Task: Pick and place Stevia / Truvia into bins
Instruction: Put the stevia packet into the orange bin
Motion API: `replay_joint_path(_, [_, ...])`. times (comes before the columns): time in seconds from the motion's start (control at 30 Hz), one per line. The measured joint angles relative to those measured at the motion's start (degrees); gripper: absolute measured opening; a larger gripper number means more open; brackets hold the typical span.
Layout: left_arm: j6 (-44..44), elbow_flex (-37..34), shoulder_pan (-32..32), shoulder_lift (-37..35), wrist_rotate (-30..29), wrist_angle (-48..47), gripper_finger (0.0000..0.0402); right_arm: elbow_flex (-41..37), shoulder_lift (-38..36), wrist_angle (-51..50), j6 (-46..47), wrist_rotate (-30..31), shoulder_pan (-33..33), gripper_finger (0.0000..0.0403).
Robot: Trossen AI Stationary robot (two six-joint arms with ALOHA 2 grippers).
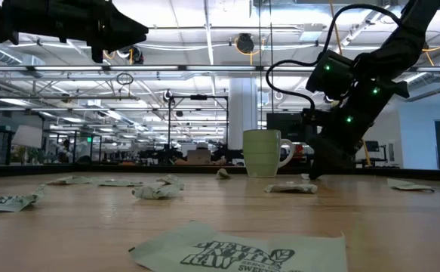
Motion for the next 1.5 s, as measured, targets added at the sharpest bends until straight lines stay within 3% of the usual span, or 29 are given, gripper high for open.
replay_joint_path(0.27, [0.18,0.00,-0.02,-0.02,0.00,0.52,0.0113,-8.30,-0.30,14.63,2.40,-3.33,-0.32,0.0011])
replay_joint_path(0.53, [0.09,0.00,-0.02,-0.02,0.00,0.89,0.0113,-6.91,-6.08,16.46,-2.40,-4.75,1.55,0.0001])
replay_joint_path(0.7, [0.06,0.00,0.00,-0.02,0.00,0.87,0.0113,0.93,-15.39,3.56,-4.50,-9.10,8.08,0.0000])
replay_joint_path(0.87, [0.16,0.00,-0.04,-0.02,0.02,0.90,0.0113,15.11,-21.58,-15.58,0.58,-15.31,20.73,0.0000])
replay_joint_path(1.0, [0.04,0.00,-0.07,-0.02,0.00,0.94,0.0113,25.66,-22.29,-27.09,9.75,-23.63,32.61,0.0001])
replay_joint_path(1.13, [0.04,0.00,-0.11,-0.02,0.00,0.94,0.0113,27.17,-22.13,-25.52,26.71,-44.61,42.93,0.0003])
replay_joint_path(1.17, [-0.03,0.00,-0.11,-0.01,0.00,0.94,0.0113,27.24,-22.21,-24.72,32.54,-47.54,45.46,0.0002])
replay_joint_path(1.23, [-0.70,0.00,-0.11,-0.02,0.00,0.94,0.0113,27.03,-22.24,-24.65,44.79,-47.87,50.44,0.0001])
replay_joint_path(1.37, [-2.55,0.00,-0.11,-0.01,0.00,0.91,0.0113,24.20,-22.18,-25.00,67.60,-42.72,57.70,0.0001])
replay_joint_path(1.5, [-2.80,0.00,-0.11,-0.02,0.00,0.94,0.0113,20.13,-22.18,-24.82,79.97,-42.46,62.45,0.0001])
